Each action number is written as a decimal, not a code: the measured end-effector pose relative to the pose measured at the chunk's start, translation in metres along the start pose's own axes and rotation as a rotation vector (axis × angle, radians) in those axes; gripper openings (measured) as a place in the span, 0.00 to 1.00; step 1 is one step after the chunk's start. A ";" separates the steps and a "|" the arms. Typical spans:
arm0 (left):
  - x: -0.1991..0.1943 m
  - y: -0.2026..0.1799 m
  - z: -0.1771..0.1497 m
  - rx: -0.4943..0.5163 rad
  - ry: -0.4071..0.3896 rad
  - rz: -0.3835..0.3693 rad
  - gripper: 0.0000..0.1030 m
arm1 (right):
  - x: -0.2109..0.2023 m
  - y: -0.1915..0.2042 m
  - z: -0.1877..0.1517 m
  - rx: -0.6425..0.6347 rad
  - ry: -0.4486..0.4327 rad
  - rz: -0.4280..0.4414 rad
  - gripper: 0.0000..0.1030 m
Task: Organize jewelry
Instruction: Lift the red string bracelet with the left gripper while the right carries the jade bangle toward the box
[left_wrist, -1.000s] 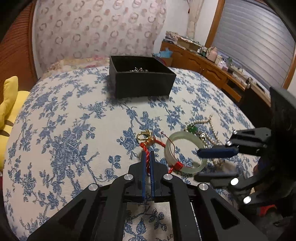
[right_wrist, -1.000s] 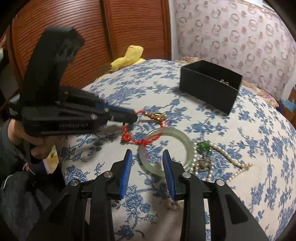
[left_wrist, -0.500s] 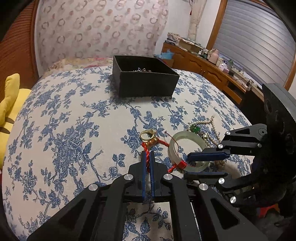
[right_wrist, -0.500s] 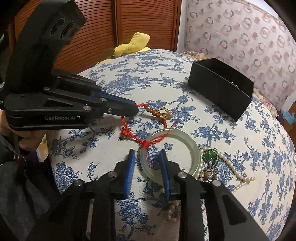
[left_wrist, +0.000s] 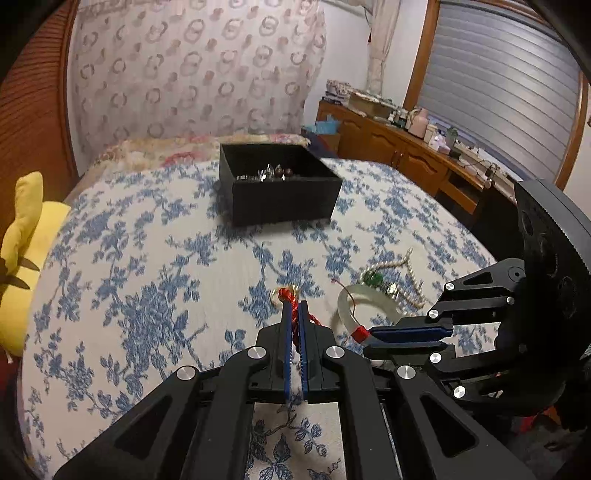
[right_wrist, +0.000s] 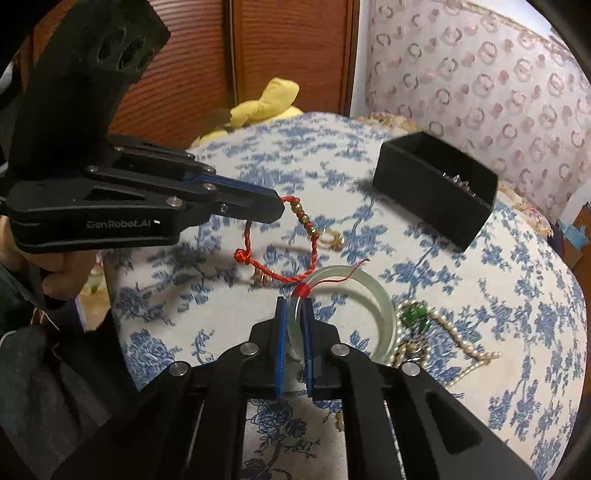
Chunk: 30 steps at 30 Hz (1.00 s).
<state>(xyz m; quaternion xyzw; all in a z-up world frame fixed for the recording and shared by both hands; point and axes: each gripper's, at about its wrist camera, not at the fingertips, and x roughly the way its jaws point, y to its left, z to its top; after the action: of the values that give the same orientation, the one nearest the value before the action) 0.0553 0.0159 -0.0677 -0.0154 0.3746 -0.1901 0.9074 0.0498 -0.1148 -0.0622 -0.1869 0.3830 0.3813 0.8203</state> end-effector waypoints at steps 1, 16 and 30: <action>-0.002 -0.001 0.003 0.002 -0.010 -0.002 0.02 | -0.004 -0.001 0.002 0.002 -0.011 -0.002 0.09; -0.005 -0.008 0.070 0.052 -0.129 0.019 0.02 | -0.036 -0.038 0.037 0.028 -0.118 -0.072 0.09; 0.049 0.014 0.131 0.032 -0.149 0.038 0.02 | -0.028 -0.093 0.075 0.063 -0.158 -0.141 0.09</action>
<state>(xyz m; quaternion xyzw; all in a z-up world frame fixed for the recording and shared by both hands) 0.1817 -0.0038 -0.0088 -0.0080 0.3032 -0.1771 0.9363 0.1464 -0.1430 0.0082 -0.1570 0.3149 0.3240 0.8782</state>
